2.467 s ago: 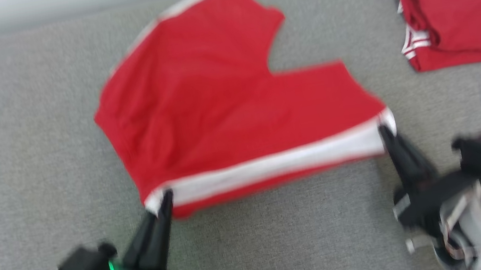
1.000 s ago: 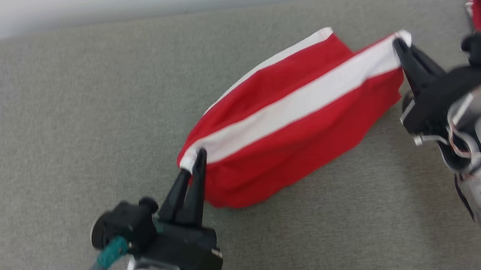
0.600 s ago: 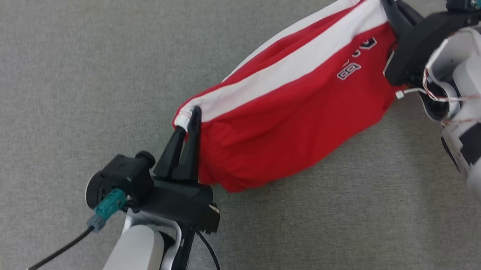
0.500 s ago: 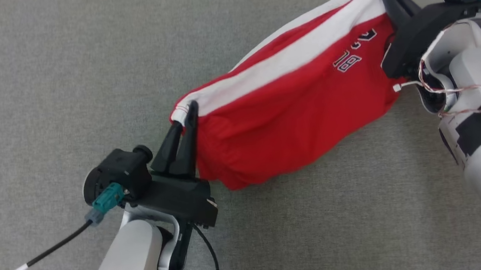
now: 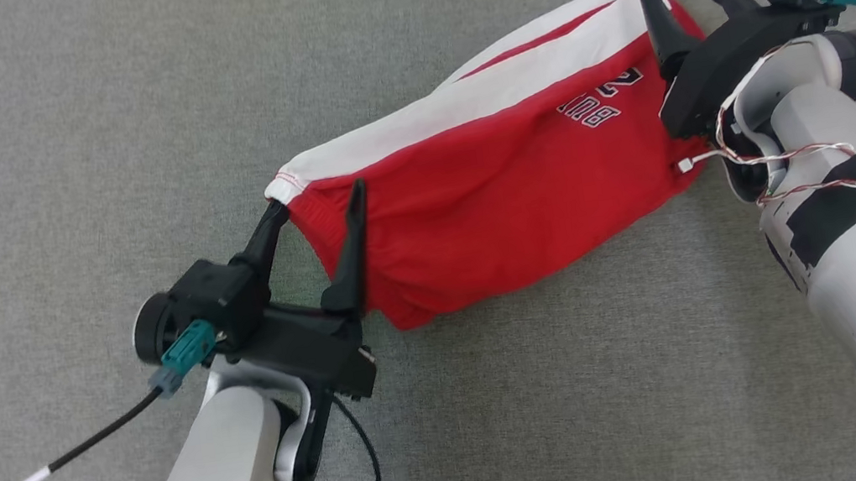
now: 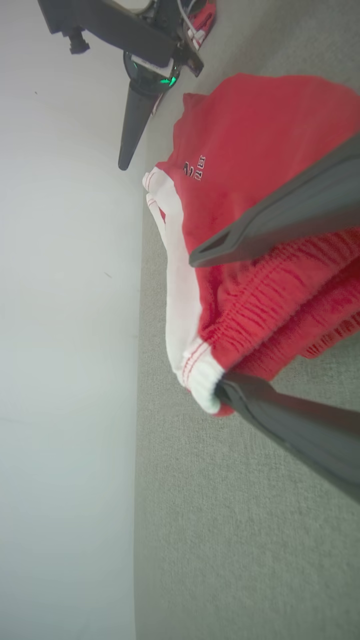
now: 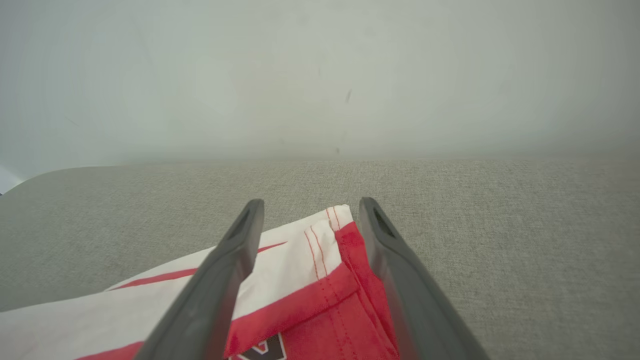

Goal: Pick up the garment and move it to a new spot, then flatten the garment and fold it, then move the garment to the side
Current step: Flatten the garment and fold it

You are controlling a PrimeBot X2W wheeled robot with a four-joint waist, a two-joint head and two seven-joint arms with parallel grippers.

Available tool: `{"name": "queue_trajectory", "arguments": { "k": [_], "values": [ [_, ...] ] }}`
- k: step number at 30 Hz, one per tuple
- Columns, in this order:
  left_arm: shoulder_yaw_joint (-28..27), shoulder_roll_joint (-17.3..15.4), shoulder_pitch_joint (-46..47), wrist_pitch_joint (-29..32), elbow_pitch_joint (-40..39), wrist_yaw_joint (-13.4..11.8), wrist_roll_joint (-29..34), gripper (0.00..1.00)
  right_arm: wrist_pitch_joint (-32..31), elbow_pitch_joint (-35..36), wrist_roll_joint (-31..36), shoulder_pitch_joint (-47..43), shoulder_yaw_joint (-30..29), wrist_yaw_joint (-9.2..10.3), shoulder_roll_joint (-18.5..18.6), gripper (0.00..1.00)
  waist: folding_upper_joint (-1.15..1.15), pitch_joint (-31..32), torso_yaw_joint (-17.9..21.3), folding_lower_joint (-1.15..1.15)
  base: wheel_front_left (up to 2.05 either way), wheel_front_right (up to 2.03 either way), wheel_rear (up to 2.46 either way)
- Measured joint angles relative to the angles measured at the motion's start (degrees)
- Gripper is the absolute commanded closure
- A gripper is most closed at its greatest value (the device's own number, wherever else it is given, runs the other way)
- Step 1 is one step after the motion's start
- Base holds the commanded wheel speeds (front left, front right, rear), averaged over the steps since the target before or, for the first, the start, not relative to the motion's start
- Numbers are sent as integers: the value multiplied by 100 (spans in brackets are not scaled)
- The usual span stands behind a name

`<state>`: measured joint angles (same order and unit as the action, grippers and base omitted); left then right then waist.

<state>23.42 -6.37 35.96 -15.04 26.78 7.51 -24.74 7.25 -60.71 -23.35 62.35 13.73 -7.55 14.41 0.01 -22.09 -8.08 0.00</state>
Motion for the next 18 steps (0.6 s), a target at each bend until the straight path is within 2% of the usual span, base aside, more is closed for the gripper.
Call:
{"name": "queue_trajectory", "arguments": {
  "k": [7,18],
  "values": [
    [-356,-15,-504,0,-126,0,291,0,257,-21,-328,-282,416,0,107,0,-1,295,83,-1,0,0,0],
    [-42,-137,-748,0,289,0,433,0,448,-29,-918,-696,808,0,248,0,-1,674,277,-1,0,0,0]
  ]
}}
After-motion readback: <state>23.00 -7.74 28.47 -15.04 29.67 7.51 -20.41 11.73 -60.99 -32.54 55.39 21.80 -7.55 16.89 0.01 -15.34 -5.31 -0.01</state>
